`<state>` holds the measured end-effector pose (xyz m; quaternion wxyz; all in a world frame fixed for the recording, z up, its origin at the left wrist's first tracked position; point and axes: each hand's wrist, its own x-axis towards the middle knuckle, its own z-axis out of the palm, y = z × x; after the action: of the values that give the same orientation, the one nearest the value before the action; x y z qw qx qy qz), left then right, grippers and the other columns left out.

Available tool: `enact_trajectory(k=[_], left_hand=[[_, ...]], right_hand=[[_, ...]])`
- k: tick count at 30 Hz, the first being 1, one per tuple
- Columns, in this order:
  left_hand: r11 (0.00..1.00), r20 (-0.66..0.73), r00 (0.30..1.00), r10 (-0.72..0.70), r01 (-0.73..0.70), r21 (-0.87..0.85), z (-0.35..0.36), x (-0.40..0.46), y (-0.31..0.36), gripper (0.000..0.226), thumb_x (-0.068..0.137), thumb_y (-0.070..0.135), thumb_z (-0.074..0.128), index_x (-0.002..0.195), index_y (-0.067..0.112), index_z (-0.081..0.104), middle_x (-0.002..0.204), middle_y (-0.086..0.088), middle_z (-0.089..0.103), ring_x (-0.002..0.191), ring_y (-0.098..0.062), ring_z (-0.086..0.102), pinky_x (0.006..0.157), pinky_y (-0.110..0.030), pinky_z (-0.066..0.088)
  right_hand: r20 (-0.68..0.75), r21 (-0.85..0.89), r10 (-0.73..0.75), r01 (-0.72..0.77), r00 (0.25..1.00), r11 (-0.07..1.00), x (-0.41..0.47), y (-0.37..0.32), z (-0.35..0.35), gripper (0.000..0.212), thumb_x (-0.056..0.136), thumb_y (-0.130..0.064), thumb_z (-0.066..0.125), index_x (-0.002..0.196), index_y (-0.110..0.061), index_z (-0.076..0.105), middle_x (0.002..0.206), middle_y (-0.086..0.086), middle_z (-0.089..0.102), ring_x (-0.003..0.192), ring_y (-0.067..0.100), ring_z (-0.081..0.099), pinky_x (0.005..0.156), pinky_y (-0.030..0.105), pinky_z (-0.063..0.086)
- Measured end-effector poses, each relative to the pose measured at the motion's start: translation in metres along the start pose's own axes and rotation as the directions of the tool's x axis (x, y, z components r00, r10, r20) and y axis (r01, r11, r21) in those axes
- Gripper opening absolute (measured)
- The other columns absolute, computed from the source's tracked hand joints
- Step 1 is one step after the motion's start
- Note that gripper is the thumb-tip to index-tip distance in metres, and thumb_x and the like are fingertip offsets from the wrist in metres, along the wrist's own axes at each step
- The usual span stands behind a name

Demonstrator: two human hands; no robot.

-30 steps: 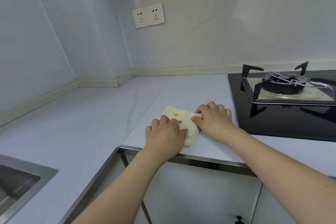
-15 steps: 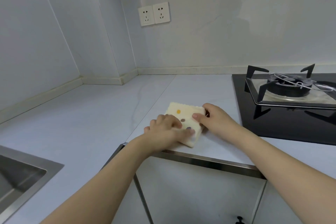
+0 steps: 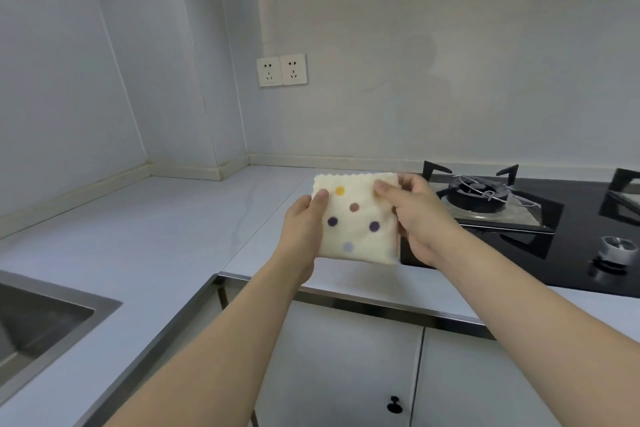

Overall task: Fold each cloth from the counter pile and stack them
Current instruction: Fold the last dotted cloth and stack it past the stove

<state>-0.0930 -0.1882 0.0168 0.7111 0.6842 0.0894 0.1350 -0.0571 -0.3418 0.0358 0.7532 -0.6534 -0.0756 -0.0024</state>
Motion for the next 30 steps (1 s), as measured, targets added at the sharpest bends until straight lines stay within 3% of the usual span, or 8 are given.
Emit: enact_trajectory(k=[2, 4, 7, 10, 14, 20, 24, 30], left_hand=[[0.997, -0.014, 0.998, 0.061, -0.061, 0.039, 0.015, 0.0, 0.004, 0.024, 0.1, 0.035, 0.046, 0.095, 0.014, 0.057, 0.093, -0.006, 0.067, 0.079, -0.021, 0.064, 0.071, -0.038, 0.055], [0.99, -0.022, 0.993, 0.115, -0.112, 0.09, 0.022, 0.006, 0.003, 0.022, 0.101, 0.033, 0.043, 0.096, 0.016, 0.055, 0.092, -0.004, 0.065, 0.076, -0.017, 0.062, 0.064, -0.032, 0.052], [0.977, -0.023, 0.99, 0.143, -0.137, 0.164, 0.038, 0.035, -0.007, 0.02, 0.101, 0.031, 0.042, 0.099, 0.016, 0.054, 0.091, -0.002, 0.063, 0.074, -0.015, 0.06, 0.062, -0.03, 0.049], [0.975, -0.038, 0.992, 0.117, -0.107, 0.196, 0.054, 0.077, -0.02, 0.022, 0.101, 0.032, 0.042, 0.102, 0.012, 0.052, 0.092, -0.002, 0.062, 0.074, -0.016, 0.059, 0.065, -0.033, 0.049], [0.98, -0.043, 0.998, 0.036, -0.027, 0.195, 0.079, 0.127, -0.009, 0.022, 0.101, 0.031, 0.041, 0.1, 0.012, 0.052, 0.091, -0.001, 0.062, 0.072, -0.013, 0.06, 0.065, -0.032, 0.05], [0.975, -0.011, 0.992, -0.126, 0.126, 0.186, 0.125, 0.144, 0.094, 0.019, 0.101, 0.032, 0.041, 0.099, 0.017, 0.053, 0.096, -0.004, 0.064, 0.081, -0.02, 0.063, 0.071, -0.036, 0.053], [0.96, 0.053, 0.986, -0.158, 0.14, 0.244, 0.162, 0.12, 0.169, 0.019, 0.102, 0.031, 0.04, 0.102, 0.016, 0.053, 0.094, -0.004, 0.063, 0.076, -0.016, 0.06, 0.066, -0.032, 0.051], [0.93, 0.174, 0.976, -0.134, 0.064, 0.361, 0.239, 0.101, 0.208, 0.016, 0.101, 0.031, 0.04, 0.098, 0.018, 0.049, 0.086, -0.001, 0.06, 0.081, -0.022, 0.062, 0.076, -0.039, 0.053]], right_hand=[[-0.011, -0.068, 0.175, -0.176, 0.984, 0.982, 0.004, -0.001, -0.008, 0.031, 0.092, -0.05, 0.052, 0.102, -0.021, 0.058, 0.097, 0.004, 0.071, 0.082, 0.022, 0.069, 0.073, 0.035, 0.056], [-0.031, -0.13, 0.27, -0.272, 0.962, 0.954, 0.012, 0.008, -0.011, 0.043, 0.094, -0.057, 0.042, 0.101, -0.019, 0.061, 0.093, 0.005, 0.072, 0.088, 0.026, 0.069, 0.08, 0.037, 0.055], [-0.161, -0.212, 0.171, -0.203, 0.972, 0.956, 0.044, 0.032, -0.017, 0.043, 0.098, -0.049, 0.037, 0.108, -0.012, 0.057, 0.088, 0.006, 0.068, 0.09, 0.029, 0.065, 0.079, 0.038, 0.052], [-0.243, -0.317, 0.001, -0.081, 0.97, 0.945, 0.086, 0.048, -0.02, 0.035, 0.101, -0.041, 0.035, 0.099, -0.011, 0.052, 0.081, 0.002, 0.059, 0.077, 0.022, 0.06, 0.086, 0.046, 0.051], [-0.269, -0.432, -0.063, -0.062, 0.961, 0.9, 0.131, 0.034, -0.026, 0.035, 0.102, -0.04, 0.033, 0.093, -0.01, 0.049, 0.082, 0.003, 0.056, 0.077, 0.023, 0.058, 0.08, 0.04, 0.047], [-0.319, -0.183, 0.211, -0.278, 0.924, 0.943, 0.148, -0.076, -0.051, 0.036, 0.1, -0.048, 0.033, 0.107, -0.018, 0.051, 0.096, 0.006, 0.062, 0.079, 0.018, 0.061, 0.078, 0.039, 0.054], [-0.412, -0.173, 0.274, -0.369, 0.869, 0.913, 0.132, -0.155, -0.08, 0.033, 0.1, -0.047, 0.033, 0.108, -0.02, 0.05, 0.094, 0.005, 0.062, 0.081, 0.019, 0.062, 0.073, 0.035, 0.054], [-0.469, -0.12, 0.312, -0.41, 0.826, 0.904, 0.119, -0.207, -0.156, 0.04, 0.1, -0.046, 0.035, 0.112, -0.013, 0.054, 0.095, 0.009, 0.066, 0.082, 0.025, 0.066, 0.075, 0.038, 0.056]])
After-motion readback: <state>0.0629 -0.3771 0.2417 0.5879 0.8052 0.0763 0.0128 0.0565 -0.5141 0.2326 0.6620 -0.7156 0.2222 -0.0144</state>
